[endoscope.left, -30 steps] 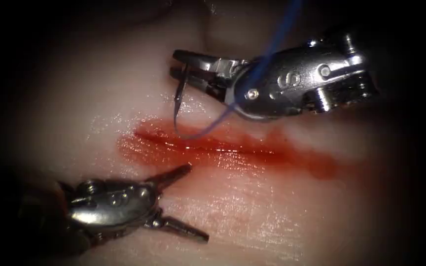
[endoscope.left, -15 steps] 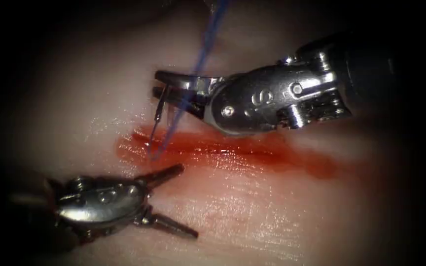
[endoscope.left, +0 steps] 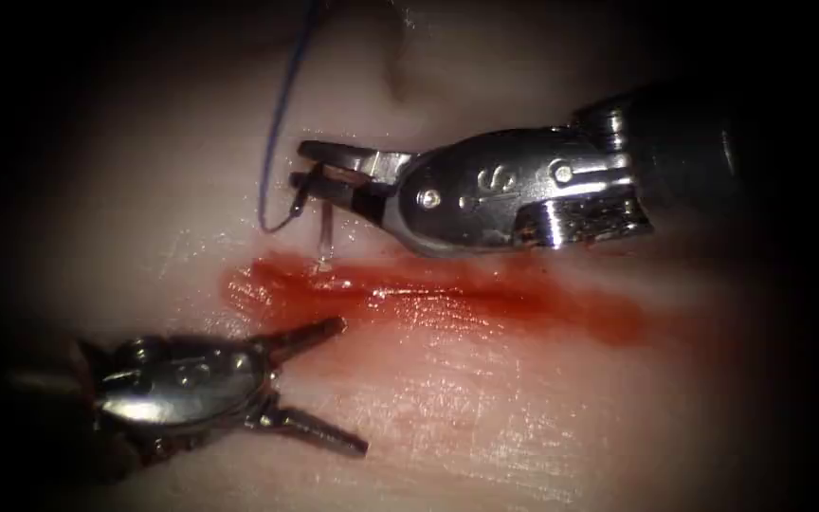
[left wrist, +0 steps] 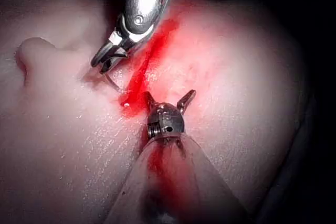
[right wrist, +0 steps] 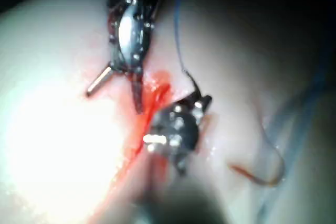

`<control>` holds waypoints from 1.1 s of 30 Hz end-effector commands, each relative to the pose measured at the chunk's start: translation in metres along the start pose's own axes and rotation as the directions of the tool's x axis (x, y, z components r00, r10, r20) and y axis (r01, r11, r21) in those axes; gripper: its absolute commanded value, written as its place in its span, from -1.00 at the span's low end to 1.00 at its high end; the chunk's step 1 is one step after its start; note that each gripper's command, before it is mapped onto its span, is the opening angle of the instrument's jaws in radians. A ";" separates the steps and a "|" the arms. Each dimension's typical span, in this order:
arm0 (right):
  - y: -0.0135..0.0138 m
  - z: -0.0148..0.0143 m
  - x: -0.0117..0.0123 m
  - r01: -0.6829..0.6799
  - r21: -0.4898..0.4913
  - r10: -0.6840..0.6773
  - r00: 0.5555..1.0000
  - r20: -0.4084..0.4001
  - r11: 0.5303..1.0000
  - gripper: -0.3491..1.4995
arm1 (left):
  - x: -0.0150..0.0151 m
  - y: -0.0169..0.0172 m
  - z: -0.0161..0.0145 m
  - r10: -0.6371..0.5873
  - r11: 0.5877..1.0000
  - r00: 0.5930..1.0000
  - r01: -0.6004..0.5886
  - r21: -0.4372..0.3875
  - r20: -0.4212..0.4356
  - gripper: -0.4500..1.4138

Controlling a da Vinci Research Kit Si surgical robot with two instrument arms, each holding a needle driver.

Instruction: Wound Closure

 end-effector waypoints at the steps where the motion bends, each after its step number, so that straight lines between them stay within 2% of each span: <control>1: -0.0006 0.0007 -0.0001 -0.001 0.006 0.001 1.000 0.001 1.000 -1.00 | -0.0008 0.0004 0.0008 -0.001 1.000 1.000 0.001 -0.001 0.005 0.48; 12: -0.0021 0.0013 -0.0007 0.016 0.041 -0.016 1.000 0.010 0.999 -1.00 | -0.0010 0.0004 0.0009 0.000 1.000 1.000 0.000 0.001 0.008 0.48; 23: -0.0020 0.0010 -0.0005 0.016 0.034 -0.016 1.000 0.008 0.999 -1.00 | -0.0010 0.0004 0.0009 0.000 1.000 1.000 0.000 0.002 0.011 0.48; 33: 0.0018 -0.0006 0.0016 -0.025 -0.086 0.019 0.998 -0.062 0.996 -1.00 | -0.0012 0.0004 0.0012 0.001 1.000 1.000 -0.001 0.006 0.013 0.46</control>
